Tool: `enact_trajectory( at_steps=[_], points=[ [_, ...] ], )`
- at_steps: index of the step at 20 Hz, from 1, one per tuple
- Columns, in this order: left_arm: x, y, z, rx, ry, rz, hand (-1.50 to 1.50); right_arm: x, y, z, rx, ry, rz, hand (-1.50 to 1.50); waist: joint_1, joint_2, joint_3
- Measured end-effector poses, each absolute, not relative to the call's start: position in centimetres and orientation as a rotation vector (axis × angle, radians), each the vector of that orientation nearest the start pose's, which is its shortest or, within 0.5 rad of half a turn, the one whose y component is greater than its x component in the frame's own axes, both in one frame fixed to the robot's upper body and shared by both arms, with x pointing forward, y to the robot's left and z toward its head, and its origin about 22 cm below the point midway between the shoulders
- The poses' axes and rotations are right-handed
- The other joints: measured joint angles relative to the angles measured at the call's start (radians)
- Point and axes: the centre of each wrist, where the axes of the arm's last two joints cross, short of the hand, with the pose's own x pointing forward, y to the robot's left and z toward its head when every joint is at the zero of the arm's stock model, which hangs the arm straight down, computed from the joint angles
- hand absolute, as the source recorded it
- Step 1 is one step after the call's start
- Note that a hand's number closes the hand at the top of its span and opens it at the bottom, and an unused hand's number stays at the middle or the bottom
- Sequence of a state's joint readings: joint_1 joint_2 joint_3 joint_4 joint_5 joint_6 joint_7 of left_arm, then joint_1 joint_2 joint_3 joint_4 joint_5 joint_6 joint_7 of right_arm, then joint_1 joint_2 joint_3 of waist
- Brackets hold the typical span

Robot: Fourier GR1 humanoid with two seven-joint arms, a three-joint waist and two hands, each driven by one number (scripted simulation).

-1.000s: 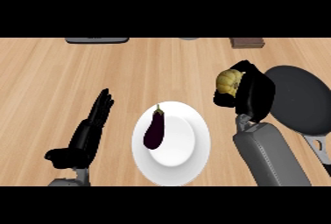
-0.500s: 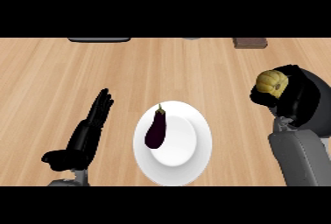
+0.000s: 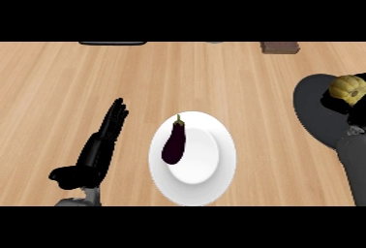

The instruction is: Pick the squash from the plate and place it in the pan

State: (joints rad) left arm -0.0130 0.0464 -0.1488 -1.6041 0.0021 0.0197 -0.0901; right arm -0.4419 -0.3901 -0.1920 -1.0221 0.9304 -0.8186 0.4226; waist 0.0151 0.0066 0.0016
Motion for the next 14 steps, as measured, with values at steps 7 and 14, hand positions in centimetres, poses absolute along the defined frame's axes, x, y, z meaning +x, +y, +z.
enact_trajectory(
  at_steps=[7, 14],
  points=[
    [24.7, 20.1, 0.7, -0.082, -1.704, -0.143, 0.00, 34.5, -41.3, 3.8, -1.641, -1.285, -0.111, 1.50, 0.006, 0.003, 0.001],
    [24.9, 19.4, 1.1, -0.107, -1.715, -0.168, 0.00, 34.1, -44.5, 2.8, -1.435, -1.082, 0.008, -1.50, 0.036, 0.014, 0.002]
  ],
)
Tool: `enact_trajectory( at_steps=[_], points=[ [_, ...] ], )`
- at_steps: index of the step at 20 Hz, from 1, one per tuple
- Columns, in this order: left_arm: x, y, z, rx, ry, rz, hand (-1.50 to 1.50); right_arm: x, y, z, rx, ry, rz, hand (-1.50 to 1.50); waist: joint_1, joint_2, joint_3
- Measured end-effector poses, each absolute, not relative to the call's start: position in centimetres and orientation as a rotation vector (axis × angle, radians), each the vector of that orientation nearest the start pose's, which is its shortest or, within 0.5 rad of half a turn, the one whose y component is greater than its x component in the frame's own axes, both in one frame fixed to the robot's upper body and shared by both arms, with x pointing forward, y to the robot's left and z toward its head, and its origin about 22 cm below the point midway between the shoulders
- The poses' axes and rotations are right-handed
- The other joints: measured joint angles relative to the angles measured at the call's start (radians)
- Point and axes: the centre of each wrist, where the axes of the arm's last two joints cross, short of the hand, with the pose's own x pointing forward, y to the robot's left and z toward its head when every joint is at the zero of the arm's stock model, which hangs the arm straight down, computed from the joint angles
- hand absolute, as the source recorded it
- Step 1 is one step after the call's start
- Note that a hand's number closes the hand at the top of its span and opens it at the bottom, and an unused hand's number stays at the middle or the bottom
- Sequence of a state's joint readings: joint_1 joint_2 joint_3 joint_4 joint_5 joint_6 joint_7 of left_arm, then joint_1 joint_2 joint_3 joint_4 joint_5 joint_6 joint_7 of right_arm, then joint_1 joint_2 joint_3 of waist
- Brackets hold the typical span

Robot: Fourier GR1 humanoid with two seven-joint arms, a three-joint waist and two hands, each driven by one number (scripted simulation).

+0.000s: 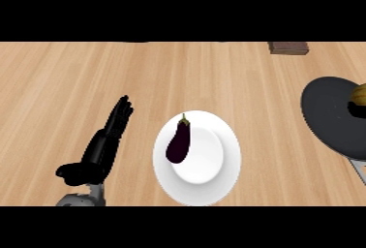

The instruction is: Pick the squash from the plate and place it in the pan

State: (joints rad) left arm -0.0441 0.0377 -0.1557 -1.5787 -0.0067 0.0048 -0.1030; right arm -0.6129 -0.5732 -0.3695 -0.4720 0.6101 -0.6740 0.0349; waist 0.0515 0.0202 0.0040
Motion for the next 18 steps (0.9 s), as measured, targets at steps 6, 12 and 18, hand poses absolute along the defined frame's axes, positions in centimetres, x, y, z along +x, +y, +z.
enact_trajectory(
  at_steps=[6, 12, 18],
  points=[
    [25.3, 19.0, 1.3, -0.114, -1.726, -0.167, 0.00, 34.7, -44.7, 2.8, -1.186, -1.077, 0.054, -1.50, 0.008, 0.005, 0.002],
    [25.4, 19.3, 1.2, -0.104, -1.715, -0.160, 0.00, 34.7, -44.6, 2.5, -1.147, -1.253, -0.062, -1.50, 0.001, 0.004, 0.004],
    [25.3, 19.8, 0.8, -0.089, -1.709, -0.147, 0.00, 33.7, -46.4, 2.8, -1.089, -1.393, -0.250, -1.50, -0.015, -0.003, 0.002]
  ],
)
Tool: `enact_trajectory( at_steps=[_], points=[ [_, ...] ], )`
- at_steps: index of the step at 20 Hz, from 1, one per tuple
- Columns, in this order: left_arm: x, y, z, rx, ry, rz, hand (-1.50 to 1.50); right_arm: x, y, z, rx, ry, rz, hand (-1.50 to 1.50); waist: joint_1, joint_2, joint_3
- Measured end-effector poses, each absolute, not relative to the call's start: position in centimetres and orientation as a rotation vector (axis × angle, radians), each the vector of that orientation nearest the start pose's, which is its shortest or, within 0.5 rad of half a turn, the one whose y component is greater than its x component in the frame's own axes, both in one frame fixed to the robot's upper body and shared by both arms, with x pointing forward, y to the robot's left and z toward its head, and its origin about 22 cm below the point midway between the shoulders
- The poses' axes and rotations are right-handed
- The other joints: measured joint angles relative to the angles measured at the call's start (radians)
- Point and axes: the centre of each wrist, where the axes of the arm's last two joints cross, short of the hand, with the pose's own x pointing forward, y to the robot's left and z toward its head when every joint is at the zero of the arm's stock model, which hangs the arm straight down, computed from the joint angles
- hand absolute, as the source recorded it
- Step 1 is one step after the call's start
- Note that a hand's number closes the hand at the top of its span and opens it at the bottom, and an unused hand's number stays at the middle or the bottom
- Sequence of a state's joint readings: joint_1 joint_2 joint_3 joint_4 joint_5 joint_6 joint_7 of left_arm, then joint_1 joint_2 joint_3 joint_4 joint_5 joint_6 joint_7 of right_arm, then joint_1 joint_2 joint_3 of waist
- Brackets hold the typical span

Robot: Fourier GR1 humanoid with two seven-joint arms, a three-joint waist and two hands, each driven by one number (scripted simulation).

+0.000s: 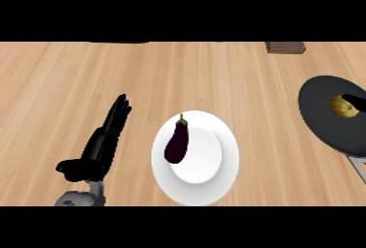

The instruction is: Pick the squash from the plate and place it in the pan

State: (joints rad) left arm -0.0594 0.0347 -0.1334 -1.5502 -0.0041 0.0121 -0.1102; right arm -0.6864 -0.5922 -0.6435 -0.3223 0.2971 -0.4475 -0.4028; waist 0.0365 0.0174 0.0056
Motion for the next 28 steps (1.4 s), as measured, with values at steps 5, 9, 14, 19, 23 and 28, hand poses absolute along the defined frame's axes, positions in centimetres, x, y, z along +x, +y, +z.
enact_trajectory(
  at_steps=[5, 9, 14, 19, 23, 28],
  points=[
    [25.1, 19.6, 0.5, -0.077, -1.704, -0.138, 0.00, 30.9, -48.9, 1.9, -0.958, -1.475, -0.357, -1.50, -0.018, -0.008, -0.002],
    [25.0, 20.0, 0.6, -0.075, -1.706, -0.129, 0.00, 28.2, -50.3, 0.1, -0.816, -1.537, -0.362, -1.50, -0.026, -0.012, -0.003],
    [24.6, 20.4, 0.5, -0.069, -1.697, -0.135, 0.00, 25.1, -51.3, -1.6, -0.721, -1.600, -0.315, -1.50, -0.032, -0.015, -0.004],
    [24.3, 20.4, 0.8, -0.052, -1.704, -0.131, 0.00, 22.4, -51.8, -2.9, -0.688, -1.631, -0.262, -1.50, -0.038, -0.018, -0.005],
    [24.0, 20.7, 0.4, -0.048, -1.697, -0.128, 0.00, 20.9, -51.2, -3.7, -0.691, -1.634, -0.233, -1.50, -0.041, -0.019, -0.006],
    [24.3, 20.3, 0.5, -0.063, -1.692, -0.124, 0.00, 19.2, -50.6, -3.8, -0.690, -1.627, -0.200, -1.50, -0.041, -0.019, -0.006]
  ],
)
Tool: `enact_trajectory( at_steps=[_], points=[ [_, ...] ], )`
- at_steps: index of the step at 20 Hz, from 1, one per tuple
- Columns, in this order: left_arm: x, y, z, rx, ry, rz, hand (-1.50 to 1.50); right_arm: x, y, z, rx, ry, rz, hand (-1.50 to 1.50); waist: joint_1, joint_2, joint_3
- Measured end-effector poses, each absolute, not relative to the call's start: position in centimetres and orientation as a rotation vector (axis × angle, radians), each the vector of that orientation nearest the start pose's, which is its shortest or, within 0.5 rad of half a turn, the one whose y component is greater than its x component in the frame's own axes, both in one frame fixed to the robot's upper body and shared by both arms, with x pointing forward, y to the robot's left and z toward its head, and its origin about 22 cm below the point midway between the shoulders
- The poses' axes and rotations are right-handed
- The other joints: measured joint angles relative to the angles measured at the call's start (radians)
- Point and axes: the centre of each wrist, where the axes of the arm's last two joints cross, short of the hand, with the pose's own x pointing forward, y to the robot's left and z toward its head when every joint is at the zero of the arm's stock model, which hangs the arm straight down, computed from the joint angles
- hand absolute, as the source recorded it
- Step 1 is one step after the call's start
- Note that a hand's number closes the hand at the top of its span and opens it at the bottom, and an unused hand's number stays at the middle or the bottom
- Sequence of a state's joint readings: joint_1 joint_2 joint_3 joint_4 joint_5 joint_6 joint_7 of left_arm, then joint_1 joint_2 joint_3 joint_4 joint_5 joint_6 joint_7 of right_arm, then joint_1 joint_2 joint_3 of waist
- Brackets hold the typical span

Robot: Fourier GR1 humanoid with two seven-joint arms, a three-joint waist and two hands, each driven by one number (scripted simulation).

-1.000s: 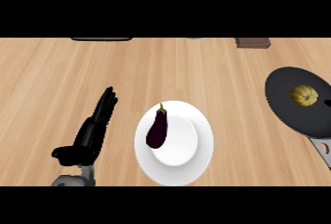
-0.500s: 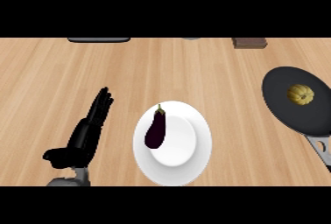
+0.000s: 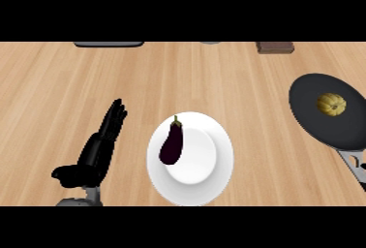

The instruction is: Pick the squash from the plate and place it in the pan

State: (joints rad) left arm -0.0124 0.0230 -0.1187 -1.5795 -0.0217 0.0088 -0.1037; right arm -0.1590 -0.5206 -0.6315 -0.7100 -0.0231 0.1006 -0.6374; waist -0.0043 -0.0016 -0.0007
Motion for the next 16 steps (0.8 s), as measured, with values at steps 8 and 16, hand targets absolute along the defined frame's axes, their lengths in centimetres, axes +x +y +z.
enact_trajectory(
  at_steps=[8, 16],
  points=[
    [23.9, 20.8, 1.2, -0.053, -1.703, -0.126, 0.00, 18.2, -49.9, -3.4, -0.744, -1.585, -0.168, -1.50, 0.003, 0.001, 0.000],
    [25.0, 20.0, 1.1, -0.057, -1.694, -0.133, 0.00, 18.0, -49.5, -3.8, -0.809, -1.573, -0.125, -1.50, 0.003, 0.001, 0.001]
  ],
)
